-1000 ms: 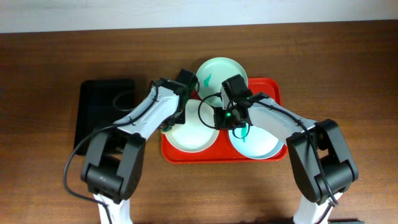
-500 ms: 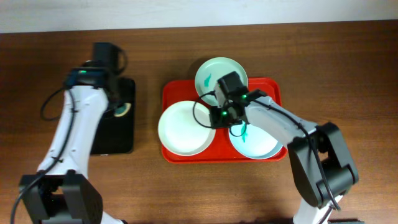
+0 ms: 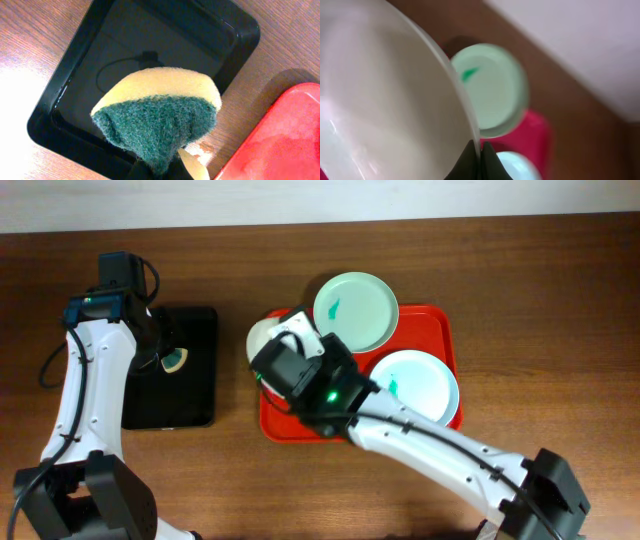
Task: Clean dirty plates on tray and stack at the side
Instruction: 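Lift the cleaned plate with the right gripper and place it right of the tray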
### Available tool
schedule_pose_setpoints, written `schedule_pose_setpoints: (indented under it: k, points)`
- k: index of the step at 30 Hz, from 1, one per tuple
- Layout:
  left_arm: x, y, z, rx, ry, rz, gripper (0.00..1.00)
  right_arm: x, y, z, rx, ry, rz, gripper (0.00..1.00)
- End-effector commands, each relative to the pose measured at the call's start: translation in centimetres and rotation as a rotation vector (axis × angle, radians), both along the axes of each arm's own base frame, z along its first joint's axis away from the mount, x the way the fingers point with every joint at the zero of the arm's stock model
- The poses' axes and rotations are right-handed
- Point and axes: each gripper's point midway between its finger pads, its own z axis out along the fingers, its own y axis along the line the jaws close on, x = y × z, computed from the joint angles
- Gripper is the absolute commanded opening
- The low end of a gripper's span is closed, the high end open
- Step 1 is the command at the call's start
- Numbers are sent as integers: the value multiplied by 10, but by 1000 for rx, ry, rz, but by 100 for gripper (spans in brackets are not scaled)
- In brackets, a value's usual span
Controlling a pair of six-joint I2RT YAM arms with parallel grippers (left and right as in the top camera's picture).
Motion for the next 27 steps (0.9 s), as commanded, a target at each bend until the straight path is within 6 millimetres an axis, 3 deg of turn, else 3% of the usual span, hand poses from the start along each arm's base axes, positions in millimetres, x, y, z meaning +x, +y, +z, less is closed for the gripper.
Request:
schedule_pose_setpoints:
  k: [1, 5, 9, 19, 22, 25, 27]
  points:
    - [1, 0, 6, -11, -19, 8, 0, -4, -29, 60, -301, -262, -123, 4]
    - [1, 0, 6, -11, -19, 8, 0, -12, -36, 80, -545, -296, -116, 4]
    - [1, 0, 6, -11, -19, 8, 0, -14, -43, 89, -661, -299, -128, 4]
    - [2, 0, 6, -11, -22, 8, 0, -14, -43, 91, -660, -308, -138, 4]
    - [2, 0, 6, -11, -22, 8, 0, -8, -24, 62, -498, -220, -22, 4]
    - [2, 0, 6, -11, -22, 8, 0, -11, 6, 5, -304, 22, 198, 4]
    - [2, 0, 6, -11, -22, 8, 0, -8, 9, -25, -183, 166, 263, 4]
